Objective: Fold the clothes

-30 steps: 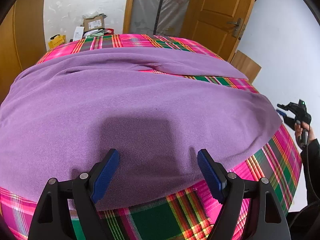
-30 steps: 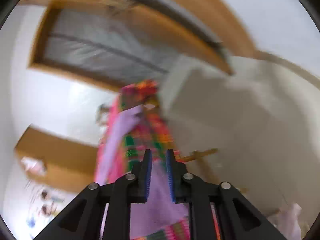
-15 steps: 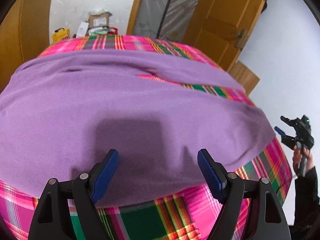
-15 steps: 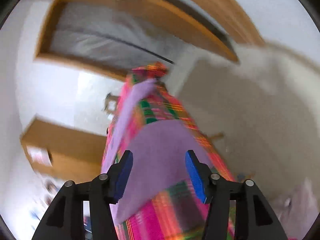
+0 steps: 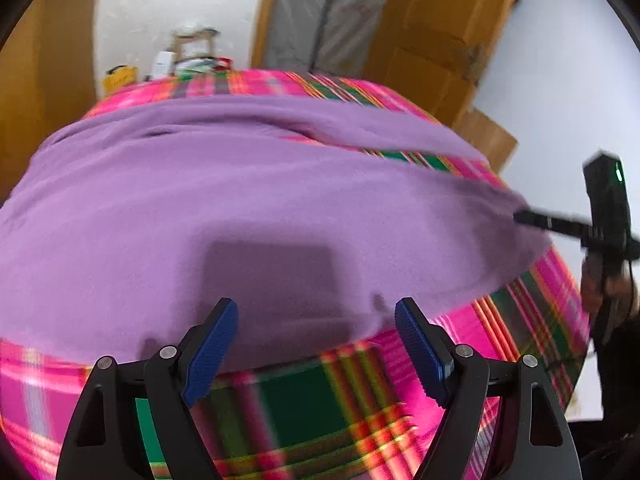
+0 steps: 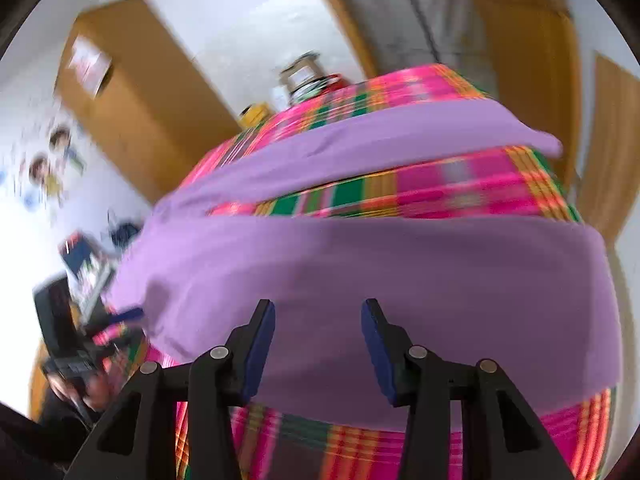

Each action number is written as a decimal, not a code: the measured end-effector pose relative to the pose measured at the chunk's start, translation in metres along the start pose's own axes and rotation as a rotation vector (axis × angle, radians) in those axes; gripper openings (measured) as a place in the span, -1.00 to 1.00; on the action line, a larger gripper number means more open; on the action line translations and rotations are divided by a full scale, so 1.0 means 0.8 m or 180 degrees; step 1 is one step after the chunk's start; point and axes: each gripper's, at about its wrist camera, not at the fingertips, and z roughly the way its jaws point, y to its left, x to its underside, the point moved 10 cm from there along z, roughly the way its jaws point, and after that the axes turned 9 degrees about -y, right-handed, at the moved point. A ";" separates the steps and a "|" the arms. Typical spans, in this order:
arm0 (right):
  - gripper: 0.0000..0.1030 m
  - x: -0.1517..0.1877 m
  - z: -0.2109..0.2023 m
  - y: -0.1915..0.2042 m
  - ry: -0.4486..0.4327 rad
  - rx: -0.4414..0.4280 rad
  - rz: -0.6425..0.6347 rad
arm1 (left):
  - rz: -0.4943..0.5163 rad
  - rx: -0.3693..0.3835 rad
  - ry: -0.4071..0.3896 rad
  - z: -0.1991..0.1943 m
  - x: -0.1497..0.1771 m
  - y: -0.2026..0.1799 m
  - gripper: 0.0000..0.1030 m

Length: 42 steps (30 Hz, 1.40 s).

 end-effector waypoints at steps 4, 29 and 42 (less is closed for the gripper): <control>-0.09 0.014 0.005 0.065 -0.0013 -0.0016 -0.0709 | -0.0443 -0.0430 -0.0267 -0.035 -0.016 0.077 0.59; -0.20 0.106 0.080 0.240 0.0160 -0.0083 -0.2985 | -0.2291 -0.1310 -0.0840 -0.128 0.021 0.342 0.58; -0.80 0.109 0.093 0.242 0.0245 -0.0032 -0.3051 | -0.2626 -0.1319 -0.0838 -0.124 0.027 0.390 -0.75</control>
